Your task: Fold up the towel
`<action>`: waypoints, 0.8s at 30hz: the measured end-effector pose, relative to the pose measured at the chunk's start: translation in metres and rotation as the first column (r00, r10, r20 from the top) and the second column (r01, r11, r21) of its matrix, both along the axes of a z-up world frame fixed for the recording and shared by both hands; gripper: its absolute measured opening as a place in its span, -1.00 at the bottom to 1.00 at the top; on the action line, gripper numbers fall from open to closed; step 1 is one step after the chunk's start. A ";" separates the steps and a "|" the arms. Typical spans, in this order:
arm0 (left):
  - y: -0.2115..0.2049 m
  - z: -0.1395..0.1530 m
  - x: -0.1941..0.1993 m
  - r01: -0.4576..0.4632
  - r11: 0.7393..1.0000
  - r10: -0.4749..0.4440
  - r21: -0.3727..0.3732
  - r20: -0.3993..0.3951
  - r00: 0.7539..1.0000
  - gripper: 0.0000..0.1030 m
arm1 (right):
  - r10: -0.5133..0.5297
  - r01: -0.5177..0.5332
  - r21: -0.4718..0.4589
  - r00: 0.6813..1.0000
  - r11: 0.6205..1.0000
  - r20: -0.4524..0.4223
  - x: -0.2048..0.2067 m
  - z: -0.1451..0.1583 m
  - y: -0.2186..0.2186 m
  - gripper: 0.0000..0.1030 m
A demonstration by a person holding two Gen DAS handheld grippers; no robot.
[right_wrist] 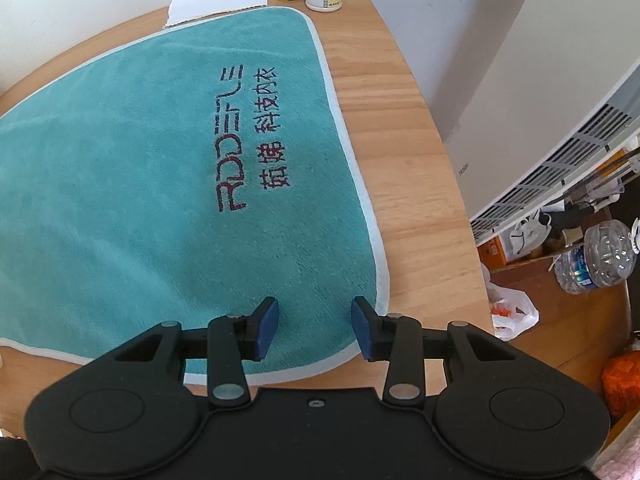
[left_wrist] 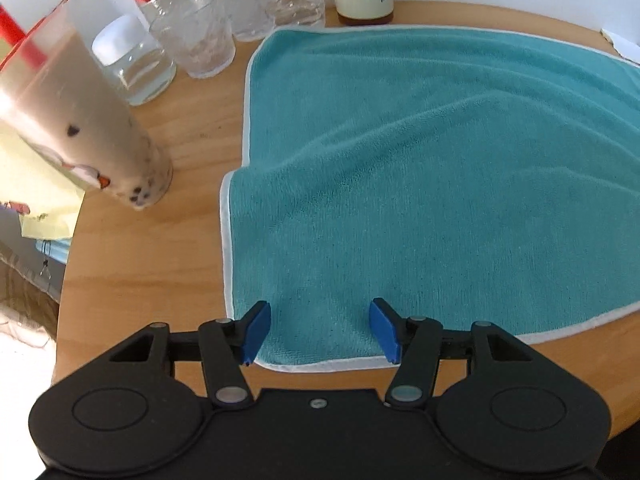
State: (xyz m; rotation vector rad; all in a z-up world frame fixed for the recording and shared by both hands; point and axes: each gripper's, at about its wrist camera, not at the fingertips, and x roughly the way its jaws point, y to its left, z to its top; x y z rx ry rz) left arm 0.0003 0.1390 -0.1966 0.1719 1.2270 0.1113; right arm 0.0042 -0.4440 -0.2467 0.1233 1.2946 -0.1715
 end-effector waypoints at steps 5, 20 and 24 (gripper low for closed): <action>0.006 0.001 -0.012 -0.018 0.999 0.018 -0.036 -0.008 1.000 0.10 | 0.014 -0.014 0.006 1.000 1.000 -0.015 -0.008 0.002 -0.003 -0.15; 0.012 0.009 -0.015 -0.051 0.996 0.047 -0.074 -0.060 0.997 0.10 | 0.022 -0.022 -0.003 0.999 1.000 -0.039 -0.012 0.008 0.000 -0.13; 0.016 0.013 -0.011 -0.071 0.995 0.068 -0.072 -0.043 0.997 0.10 | 0.022 -0.022 0.012 1.000 1.000 -0.015 -0.011 0.011 0.000 -0.12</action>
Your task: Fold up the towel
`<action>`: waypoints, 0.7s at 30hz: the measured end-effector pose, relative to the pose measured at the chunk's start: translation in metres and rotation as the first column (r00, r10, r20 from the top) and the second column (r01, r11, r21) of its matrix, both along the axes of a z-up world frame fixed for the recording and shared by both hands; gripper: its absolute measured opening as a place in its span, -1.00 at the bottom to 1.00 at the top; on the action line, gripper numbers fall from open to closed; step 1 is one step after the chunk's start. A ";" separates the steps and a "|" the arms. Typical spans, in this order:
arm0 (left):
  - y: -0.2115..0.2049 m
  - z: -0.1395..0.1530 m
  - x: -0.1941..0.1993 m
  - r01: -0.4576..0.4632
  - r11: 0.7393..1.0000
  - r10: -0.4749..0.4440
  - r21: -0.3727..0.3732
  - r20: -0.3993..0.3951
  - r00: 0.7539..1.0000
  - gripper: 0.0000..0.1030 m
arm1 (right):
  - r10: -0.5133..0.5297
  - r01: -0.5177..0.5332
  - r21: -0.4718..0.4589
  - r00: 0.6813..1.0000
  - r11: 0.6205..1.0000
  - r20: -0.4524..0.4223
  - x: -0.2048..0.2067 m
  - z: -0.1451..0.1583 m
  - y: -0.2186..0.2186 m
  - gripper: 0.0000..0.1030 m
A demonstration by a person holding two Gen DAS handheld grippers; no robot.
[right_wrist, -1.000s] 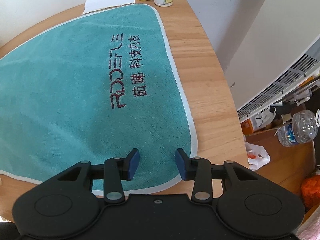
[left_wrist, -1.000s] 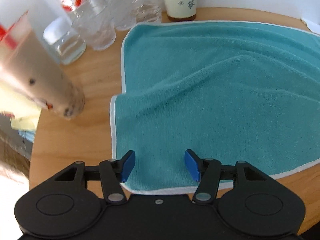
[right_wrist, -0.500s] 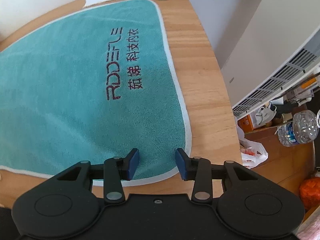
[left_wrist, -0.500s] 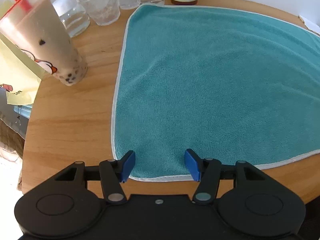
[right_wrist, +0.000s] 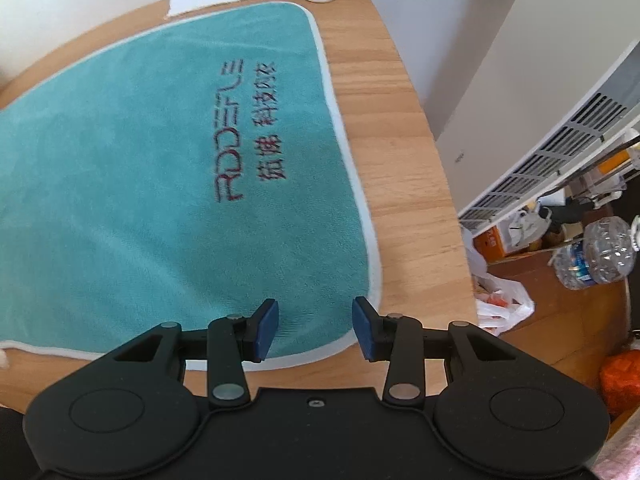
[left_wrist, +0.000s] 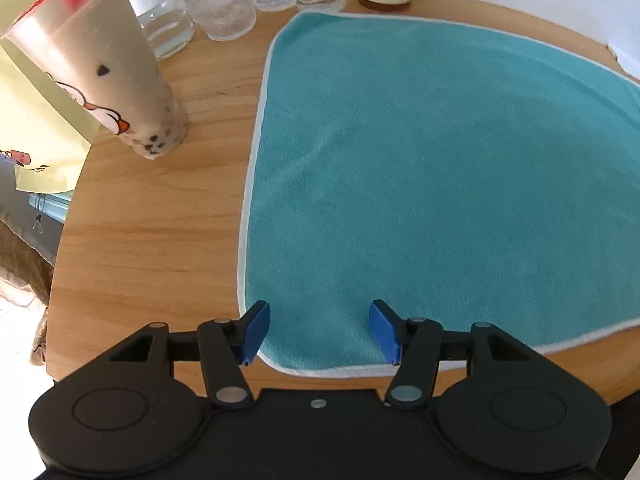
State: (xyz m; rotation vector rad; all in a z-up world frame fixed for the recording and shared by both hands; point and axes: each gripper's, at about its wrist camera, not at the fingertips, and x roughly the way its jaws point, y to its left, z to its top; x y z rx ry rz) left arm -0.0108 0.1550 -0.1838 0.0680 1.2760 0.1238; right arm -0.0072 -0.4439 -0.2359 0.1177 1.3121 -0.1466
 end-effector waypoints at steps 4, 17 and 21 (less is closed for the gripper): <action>-0.001 -0.002 0.002 -0.003 1.000 0.003 0.014 -0.006 1.000 0.11 | -0.011 0.011 0.005 1.000 1.000 0.011 0.003 -0.003 0.004 -0.11; 0.002 -0.004 -0.015 -0.079 0.996 0.079 -0.038 -0.025 0.997 0.12 | -0.001 0.002 0.010 0.999 1.000 -0.042 0.001 -0.006 -0.002 -0.09; 0.000 -0.003 -0.021 -0.074 0.996 0.073 -0.041 -0.037 0.997 0.12 | -0.004 0.005 0.011 0.999 1.000 -0.046 -0.001 -0.006 -0.002 -0.09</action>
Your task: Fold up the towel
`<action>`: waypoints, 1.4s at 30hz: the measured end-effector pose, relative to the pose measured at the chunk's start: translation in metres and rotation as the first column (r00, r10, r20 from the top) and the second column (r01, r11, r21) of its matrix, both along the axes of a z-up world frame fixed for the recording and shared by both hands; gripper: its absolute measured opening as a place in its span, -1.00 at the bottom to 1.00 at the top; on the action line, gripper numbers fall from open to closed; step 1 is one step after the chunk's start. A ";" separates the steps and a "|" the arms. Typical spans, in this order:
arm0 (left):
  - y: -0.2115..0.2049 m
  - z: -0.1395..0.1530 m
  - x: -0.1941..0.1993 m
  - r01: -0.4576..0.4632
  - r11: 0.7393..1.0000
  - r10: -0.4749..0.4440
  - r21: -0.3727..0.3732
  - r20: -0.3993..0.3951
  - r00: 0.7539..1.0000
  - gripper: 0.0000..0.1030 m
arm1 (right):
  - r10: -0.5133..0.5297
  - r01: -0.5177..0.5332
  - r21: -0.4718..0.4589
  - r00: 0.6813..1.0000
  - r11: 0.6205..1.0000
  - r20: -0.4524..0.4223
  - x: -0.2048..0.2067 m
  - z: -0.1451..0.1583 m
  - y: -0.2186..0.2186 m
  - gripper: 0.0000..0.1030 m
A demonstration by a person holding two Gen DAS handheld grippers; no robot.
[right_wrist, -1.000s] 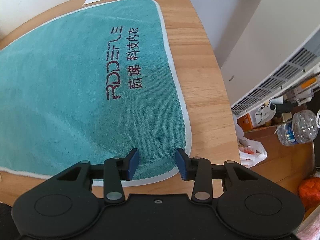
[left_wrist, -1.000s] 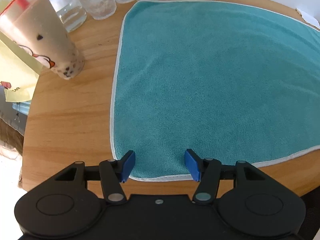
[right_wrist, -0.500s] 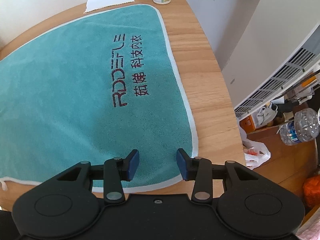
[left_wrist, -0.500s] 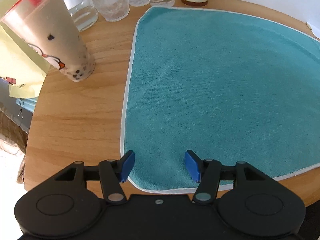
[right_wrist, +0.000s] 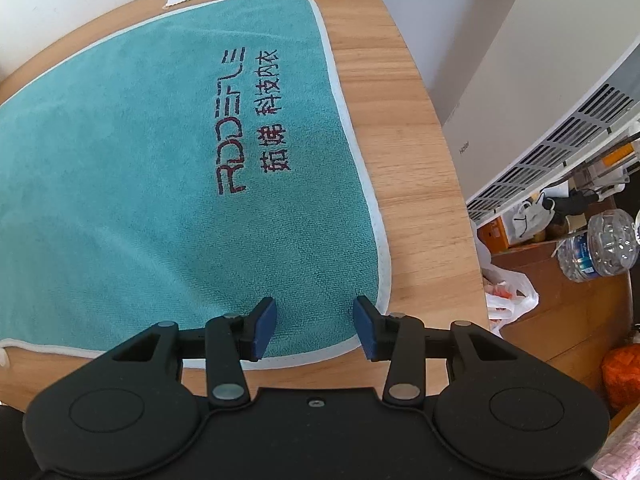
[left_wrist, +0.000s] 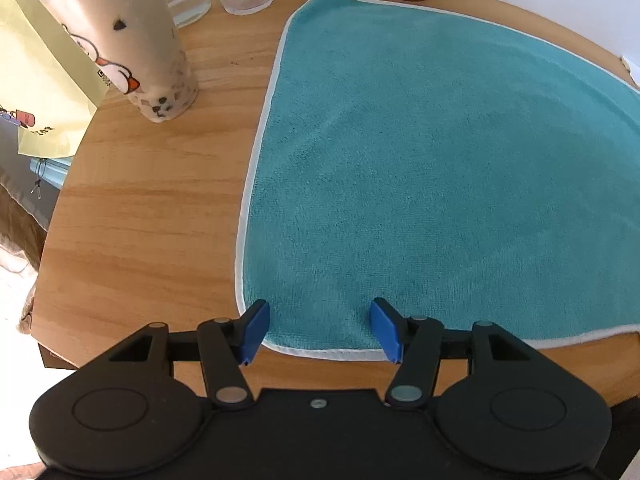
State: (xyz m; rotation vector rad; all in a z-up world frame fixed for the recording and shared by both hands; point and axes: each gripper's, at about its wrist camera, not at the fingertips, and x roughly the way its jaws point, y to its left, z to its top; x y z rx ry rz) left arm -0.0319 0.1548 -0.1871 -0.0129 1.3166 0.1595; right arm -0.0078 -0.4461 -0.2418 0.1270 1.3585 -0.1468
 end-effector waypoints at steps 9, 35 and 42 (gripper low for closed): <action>0.001 -0.001 -0.002 0.021 1.000 -0.021 0.000 -0.036 0.999 0.19 | 0.007 -0.007 0.004 1.000 1.000 -0.028 -0.003 0.001 -0.002 -0.09; 0.004 0.042 0.166 -0.052 0.998 0.044 0.030 0.214 0.976 0.20 | -0.059 0.069 -0.019 0.943 0.997 0.328 0.169 0.059 -0.021 -0.08; 0.000 0.021 0.204 -0.061 0.994 0.042 0.087 0.208 0.977 0.20 | -0.005 0.013 -0.028 0.962 1.000 0.272 0.216 0.031 -0.015 -0.08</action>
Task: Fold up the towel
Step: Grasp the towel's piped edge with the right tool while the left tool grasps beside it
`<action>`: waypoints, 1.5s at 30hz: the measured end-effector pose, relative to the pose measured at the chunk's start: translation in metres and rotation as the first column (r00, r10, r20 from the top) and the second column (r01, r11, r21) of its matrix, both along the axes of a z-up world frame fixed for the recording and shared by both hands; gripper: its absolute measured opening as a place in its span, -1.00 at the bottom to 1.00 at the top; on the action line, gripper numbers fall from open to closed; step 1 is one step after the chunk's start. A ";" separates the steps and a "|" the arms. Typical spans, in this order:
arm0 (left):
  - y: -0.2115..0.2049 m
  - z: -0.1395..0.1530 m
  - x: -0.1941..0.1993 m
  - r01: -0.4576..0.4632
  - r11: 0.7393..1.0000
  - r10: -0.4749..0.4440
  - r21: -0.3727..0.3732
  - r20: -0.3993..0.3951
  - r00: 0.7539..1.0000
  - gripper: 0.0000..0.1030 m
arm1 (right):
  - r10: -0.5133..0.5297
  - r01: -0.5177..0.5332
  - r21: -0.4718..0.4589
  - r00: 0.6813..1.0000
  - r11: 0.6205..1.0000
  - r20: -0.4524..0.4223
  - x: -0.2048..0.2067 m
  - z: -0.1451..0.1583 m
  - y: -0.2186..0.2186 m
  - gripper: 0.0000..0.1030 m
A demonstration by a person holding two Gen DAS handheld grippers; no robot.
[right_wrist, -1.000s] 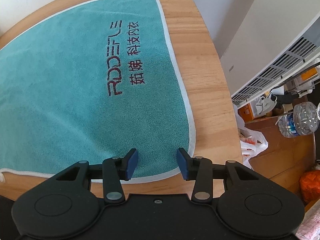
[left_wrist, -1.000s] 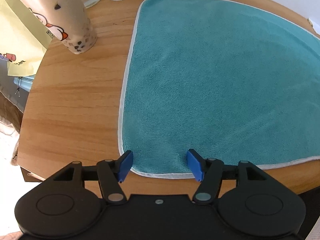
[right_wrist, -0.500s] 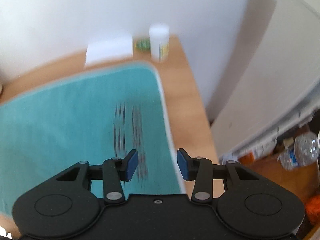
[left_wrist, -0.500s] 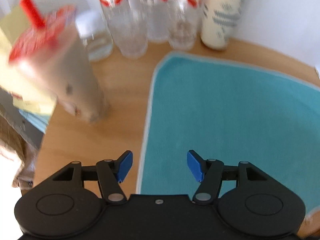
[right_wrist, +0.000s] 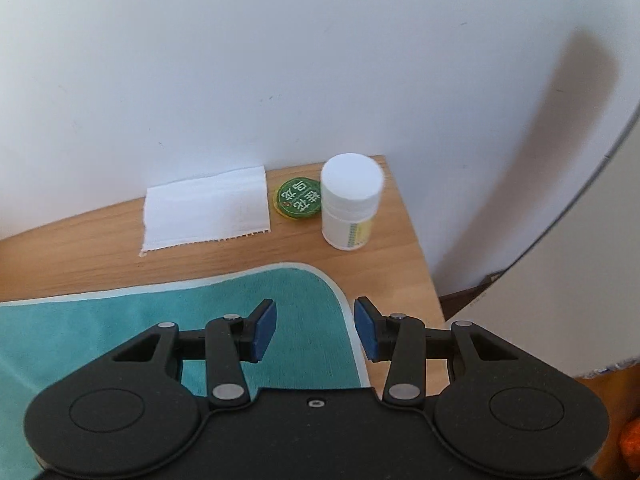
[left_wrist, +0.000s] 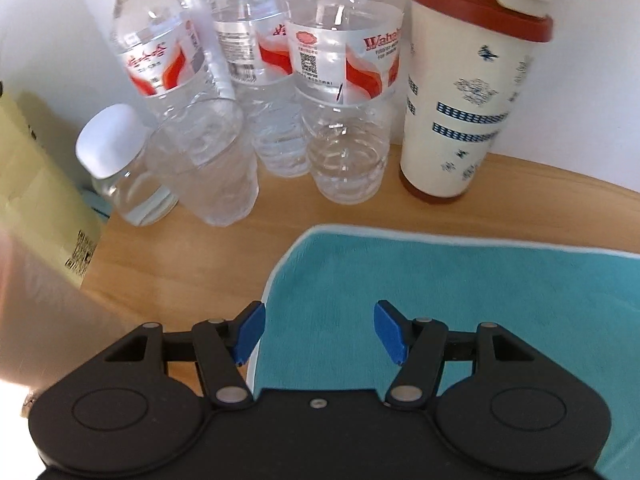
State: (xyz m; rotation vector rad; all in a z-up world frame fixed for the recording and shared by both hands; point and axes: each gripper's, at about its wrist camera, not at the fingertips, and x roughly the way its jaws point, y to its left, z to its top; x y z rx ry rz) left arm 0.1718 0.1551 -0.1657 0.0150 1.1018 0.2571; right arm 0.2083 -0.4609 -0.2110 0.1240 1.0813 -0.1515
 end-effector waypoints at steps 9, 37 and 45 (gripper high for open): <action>0.013 -0.017 0.032 -0.019 0.999 0.019 0.030 -0.017 1.000 0.21 | 0.047 -0.048 -0.007 0.997 0.999 -0.066 0.034 -0.025 0.005 -0.08; 0.013 -0.033 0.054 0.002 1.000 -0.002 -0.027 -0.026 1.000 -0.87 | 0.109 -0.106 0.033 0.988 0.994 -0.110 0.046 -0.023 0.022 -0.84; 0.016 -0.013 0.059 0.013 1.000 -0.012 -0.023 0.039 0.999 -0.88 | 0.108 -0.107 0.044 0.993 0.993 -0.037 0.041 -0.004 0.021 -0.85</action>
